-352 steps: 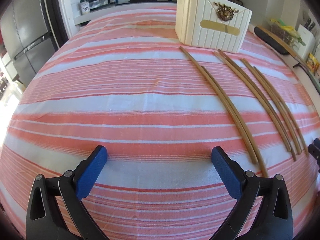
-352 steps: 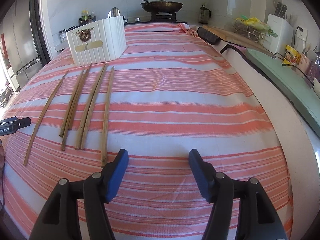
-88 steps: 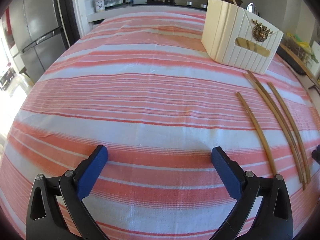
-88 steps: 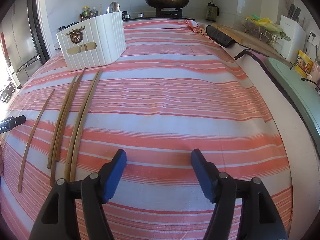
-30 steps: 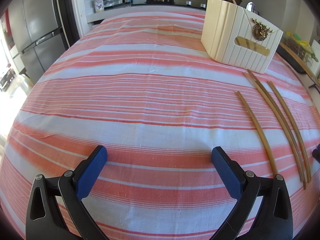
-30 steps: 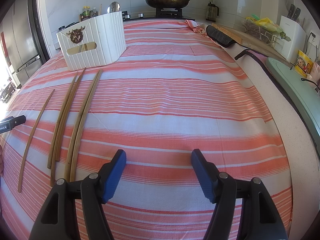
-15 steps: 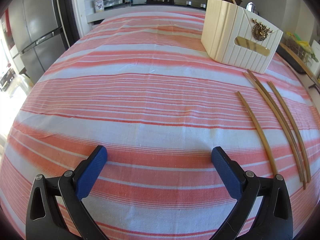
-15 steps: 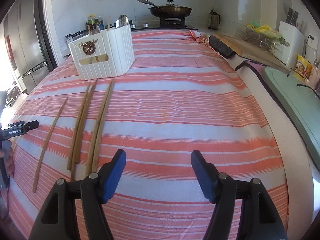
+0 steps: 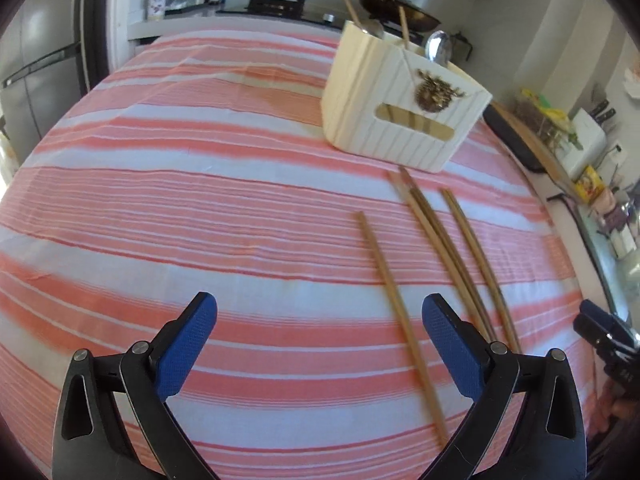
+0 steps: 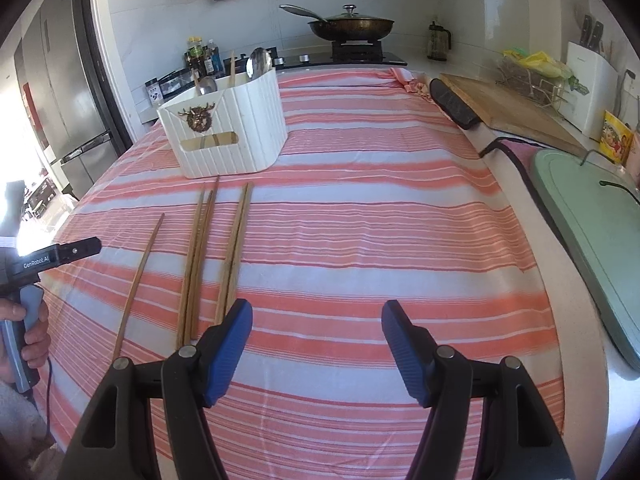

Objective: Organize utensils
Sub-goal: 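Close the left gripper on a chopstick while the right gripper grasps another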

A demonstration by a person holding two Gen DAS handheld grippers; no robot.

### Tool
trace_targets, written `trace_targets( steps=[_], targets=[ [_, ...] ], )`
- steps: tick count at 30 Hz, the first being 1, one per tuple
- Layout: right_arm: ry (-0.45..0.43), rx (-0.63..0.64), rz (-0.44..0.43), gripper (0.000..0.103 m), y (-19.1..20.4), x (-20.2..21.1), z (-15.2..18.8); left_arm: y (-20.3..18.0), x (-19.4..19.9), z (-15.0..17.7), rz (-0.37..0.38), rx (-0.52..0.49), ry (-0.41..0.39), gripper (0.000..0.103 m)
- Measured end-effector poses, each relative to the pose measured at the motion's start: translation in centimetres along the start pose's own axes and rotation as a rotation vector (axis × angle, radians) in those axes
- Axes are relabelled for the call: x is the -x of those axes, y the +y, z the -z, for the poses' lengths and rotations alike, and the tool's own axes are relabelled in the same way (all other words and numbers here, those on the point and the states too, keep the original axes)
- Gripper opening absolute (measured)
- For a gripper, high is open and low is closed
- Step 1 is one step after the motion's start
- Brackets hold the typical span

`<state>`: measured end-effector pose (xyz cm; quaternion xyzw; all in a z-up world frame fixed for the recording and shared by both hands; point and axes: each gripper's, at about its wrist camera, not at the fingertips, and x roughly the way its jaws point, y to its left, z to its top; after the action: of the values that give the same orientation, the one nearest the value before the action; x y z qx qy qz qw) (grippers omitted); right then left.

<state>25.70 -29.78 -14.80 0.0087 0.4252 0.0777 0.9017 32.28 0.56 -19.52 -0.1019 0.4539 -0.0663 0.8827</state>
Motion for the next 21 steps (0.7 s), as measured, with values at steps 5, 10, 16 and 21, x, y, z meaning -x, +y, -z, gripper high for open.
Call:
trace_targets(
  steps=[5,10,16,21],
  targets=[
    [0.099,0.076,-0.093,0.038,3.0,-3.5,-2.0,-3.4,-2.7,0.3,-0.101,-0.048,0.065,0.093],
    [0.210,0.098,-0.148,0.016,4.6,-7.7,-3.0,-5.3,-3.5,1.8,-0.176,-0.121,0.084,0.089],
    [0.292,0.124,-0.144,0.013,5.3,-9.4,-3.9,-5.6,-2.8,2.7,-0.203,-0.164,0.071,0.088],
    [0.333,0.199,-0.113,0.012,6.8,-9.7,-3.7,-5.7,-2.4,3.1,-0.184,-0.193,0.067,0.076]
  ],
)
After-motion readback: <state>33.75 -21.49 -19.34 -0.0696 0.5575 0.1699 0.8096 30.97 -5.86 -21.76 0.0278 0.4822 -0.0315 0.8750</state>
